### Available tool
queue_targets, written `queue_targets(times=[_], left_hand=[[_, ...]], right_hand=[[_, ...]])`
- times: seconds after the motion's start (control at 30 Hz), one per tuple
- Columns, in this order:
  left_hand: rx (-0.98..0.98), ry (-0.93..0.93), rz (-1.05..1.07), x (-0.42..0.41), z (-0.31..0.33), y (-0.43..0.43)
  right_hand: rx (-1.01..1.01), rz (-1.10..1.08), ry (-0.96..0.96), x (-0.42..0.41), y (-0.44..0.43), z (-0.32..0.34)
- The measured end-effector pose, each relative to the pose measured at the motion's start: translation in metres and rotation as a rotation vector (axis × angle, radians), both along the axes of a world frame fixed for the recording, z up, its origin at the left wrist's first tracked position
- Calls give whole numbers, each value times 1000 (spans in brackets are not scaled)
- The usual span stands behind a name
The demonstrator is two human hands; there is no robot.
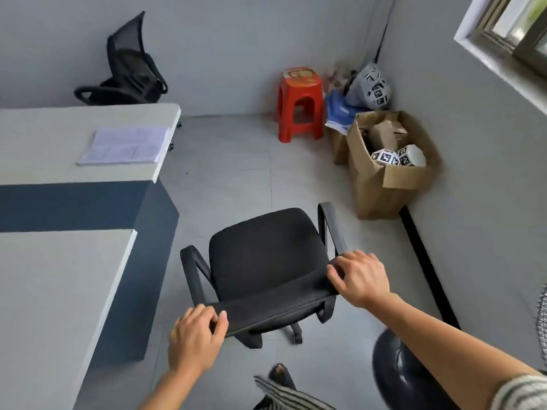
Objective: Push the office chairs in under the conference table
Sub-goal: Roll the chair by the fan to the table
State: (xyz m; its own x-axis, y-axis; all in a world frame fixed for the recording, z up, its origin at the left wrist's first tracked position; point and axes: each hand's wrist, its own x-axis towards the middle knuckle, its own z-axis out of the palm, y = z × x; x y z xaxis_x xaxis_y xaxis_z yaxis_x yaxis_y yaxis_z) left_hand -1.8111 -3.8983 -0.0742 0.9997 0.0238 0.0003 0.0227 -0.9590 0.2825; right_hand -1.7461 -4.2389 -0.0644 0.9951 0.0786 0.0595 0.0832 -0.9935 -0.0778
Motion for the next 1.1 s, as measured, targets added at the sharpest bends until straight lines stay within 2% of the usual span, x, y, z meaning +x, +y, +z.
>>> queue_targets(times=[0.17, 0.43, 0.73, 0.93, 1.1], left_hand=[[-13, 37, 105, 32, 5, -5], [8, 48, 278, 70, 6, -18], [68, -17, 608, 127, 6, -60], [43, 22, 835, 166, 5, -87], [12, 51, 1004, 195, 6, -99]], right_hand=[[-42, 3, 48, 66, 10, 13], [-19, 209, 61, 167, 20, 12], [9, 529, 96, 311, 49, 9], [27, 750, 137, 396, 90, 15], [-38, 922, 129, 449, 133, 15]])
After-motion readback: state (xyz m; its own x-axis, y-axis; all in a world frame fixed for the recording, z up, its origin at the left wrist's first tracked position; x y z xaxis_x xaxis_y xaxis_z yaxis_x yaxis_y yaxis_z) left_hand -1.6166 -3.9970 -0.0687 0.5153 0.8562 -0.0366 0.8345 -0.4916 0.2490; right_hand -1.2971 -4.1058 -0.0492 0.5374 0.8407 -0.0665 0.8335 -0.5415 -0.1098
